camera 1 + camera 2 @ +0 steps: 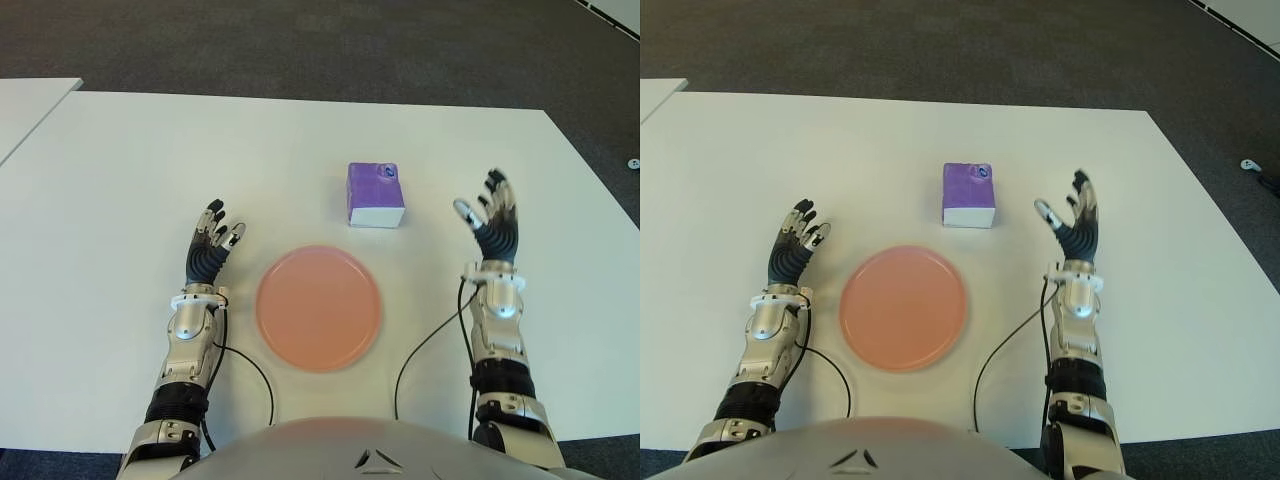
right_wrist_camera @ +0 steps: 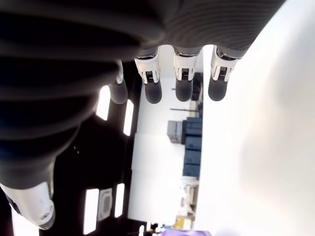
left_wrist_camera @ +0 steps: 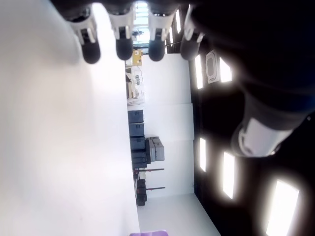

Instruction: Put the tissue paper into the plate.

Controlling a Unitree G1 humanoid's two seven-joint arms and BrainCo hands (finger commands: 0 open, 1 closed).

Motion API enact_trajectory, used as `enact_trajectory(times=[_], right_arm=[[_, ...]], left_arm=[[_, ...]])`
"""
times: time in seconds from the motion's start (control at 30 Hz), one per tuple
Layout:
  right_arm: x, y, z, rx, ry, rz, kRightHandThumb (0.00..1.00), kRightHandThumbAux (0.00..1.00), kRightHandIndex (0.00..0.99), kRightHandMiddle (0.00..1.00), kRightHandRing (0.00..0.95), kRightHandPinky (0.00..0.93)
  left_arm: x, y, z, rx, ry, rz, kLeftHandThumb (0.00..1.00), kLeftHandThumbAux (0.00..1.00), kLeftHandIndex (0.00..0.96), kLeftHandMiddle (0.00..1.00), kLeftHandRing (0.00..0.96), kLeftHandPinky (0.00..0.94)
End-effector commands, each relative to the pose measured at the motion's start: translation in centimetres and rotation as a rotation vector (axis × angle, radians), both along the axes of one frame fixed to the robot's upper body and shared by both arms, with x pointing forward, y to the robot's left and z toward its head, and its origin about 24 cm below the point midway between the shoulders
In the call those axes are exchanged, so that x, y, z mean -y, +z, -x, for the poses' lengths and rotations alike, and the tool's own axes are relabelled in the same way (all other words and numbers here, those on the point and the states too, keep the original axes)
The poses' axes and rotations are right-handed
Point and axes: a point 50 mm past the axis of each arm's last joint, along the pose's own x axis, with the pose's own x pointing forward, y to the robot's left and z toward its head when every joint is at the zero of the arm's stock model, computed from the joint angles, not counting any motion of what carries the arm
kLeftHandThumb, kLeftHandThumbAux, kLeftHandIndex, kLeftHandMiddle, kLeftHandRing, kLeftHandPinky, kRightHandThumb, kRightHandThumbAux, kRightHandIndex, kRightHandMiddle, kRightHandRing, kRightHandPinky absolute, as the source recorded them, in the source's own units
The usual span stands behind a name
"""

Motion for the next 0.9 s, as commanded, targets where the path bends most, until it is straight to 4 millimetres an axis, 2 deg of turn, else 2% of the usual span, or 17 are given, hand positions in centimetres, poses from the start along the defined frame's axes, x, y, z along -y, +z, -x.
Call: enact_trajectory(times=[0.03,0.23,0.3,0.37,0.6,0.8,0.9], right_arm=[[-0.7,9.4,-3.2,0.264,-0.091,0.231,0.123,0.528,0.000,0.000,0.000,0.000],[-2.8,11.9,-4.2,0.325,-0.085,0.349,0.184,0.465,0.000,0.000,0.000,0.000],[-3.8,13.9,-4.7,0.336,-0.060,0.432,0.217,0.453,0.000,0.000,0.000,0.000],[-4.7,14.9,-4.9,0.325,-0.016,0.492,0.250,0.447,0.000,0.000,0.000,0.000],[-5.3,14.8,-5.0,0.239,0.117,0.579,0.351,0.417,0.000,0.000,0.000,0.000],[-8.3,14.7,-6.9,0.204,0.179,0.694,0.476,0.460,0.000,0.000,0.000,0.000],[-9.9,13.9,-8.5,0.194,0.180,0.818,0.525,0.496,0.000,0.000,0.000,0.000]], left_arm=[[0.2,-1.4,0.7,-0.067,0.002,0.012,0.000,0.574,0.000,0.000,0.000,0.000],[0.3,-1.5,0.6,-0.065,0.003,0.019,0.000,0.578,0.000,0.000,0.000,0.000],[0.3,-1.6,0.6,-0.065,0.007,0.019,0.000,0.580,0.000,0.000,0.000,0.000],[0.3,-1.6,0.7,-0.064,0.008,0.020,0.000,0.579,0.000,0.000,0.000,0.000],[0.3,-1.6,0.7,-0.060,0.008,0.021,0.000,0.576,0.000,0.000,0.000,0.000],[0.3,-1.5,0.8,-0.060,0.010,0.013,0.000,0.571,0.000,0.000,0.000,0.000],[0.3,-1.5,0.8,-0.063,0.012,0.007,0.000,0.565,0.000,0.000,0.000,0.000]])
